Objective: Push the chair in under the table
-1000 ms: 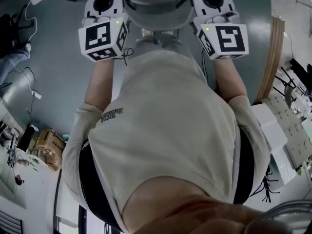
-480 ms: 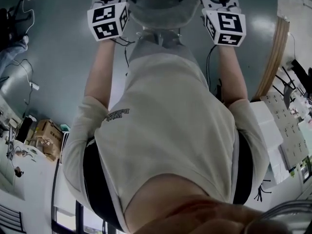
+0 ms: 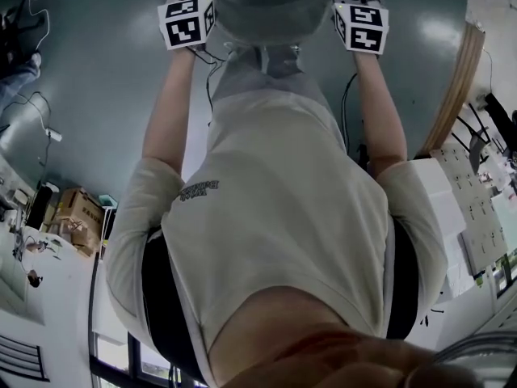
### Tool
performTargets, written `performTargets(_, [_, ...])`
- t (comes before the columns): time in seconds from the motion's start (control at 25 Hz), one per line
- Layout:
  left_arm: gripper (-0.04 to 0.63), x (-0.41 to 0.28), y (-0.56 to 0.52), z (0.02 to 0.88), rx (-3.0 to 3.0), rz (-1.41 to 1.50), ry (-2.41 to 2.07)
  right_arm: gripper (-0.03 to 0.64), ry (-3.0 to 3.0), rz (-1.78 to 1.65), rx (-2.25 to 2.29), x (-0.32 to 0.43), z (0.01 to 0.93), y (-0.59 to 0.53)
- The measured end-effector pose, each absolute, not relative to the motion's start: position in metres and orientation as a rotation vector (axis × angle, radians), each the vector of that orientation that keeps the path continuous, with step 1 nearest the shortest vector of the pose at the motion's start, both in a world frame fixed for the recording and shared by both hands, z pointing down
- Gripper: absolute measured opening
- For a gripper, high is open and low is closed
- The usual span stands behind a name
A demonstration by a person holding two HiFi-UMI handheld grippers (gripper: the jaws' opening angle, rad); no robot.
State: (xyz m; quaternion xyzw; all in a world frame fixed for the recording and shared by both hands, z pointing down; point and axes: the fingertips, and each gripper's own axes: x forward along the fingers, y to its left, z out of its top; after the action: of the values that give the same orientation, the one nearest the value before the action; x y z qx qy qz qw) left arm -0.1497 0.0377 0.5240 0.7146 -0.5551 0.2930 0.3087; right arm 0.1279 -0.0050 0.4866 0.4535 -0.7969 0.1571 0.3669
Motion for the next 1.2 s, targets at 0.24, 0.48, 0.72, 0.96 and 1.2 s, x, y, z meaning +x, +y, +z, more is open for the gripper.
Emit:
performTargets(0.24, [0.176, -0.168, 0.056, 0.591, 1.745, 0.836, -1.377, 0.167, -1.915, 0.517, 1.177, 0.156, 0.559, -0.002])
performTargets(0.48, [0.184, -0.184, 0.081, 0.653, 1.612, 0.907, -1.326, 0.190, -1.826, 0.652, 1.201, 0.183, 0.622, 0.008])
performTargets(0.72, [0.206, -0.189, 0.096, 0.688, 1.519, 0.894, -1.275, 0.206, -1.744, 0.740, 1.176, 0.197, 0.664, 0.025])
performTargets(0.96, [0.222, -0.195, 0.107, 0.715, 1.432, 0.936, -1.218, 0.235, -1.693, 0.863, 1.170, 0.204, 0.696, 0.036])
performTargets(1.2, [0.225, -0.197, 0.106, 0.729, 1.367, 0.857, -1.206, 0.239, -1.657, 1.001, 1.189, 0.204, 0.718, 0.041])
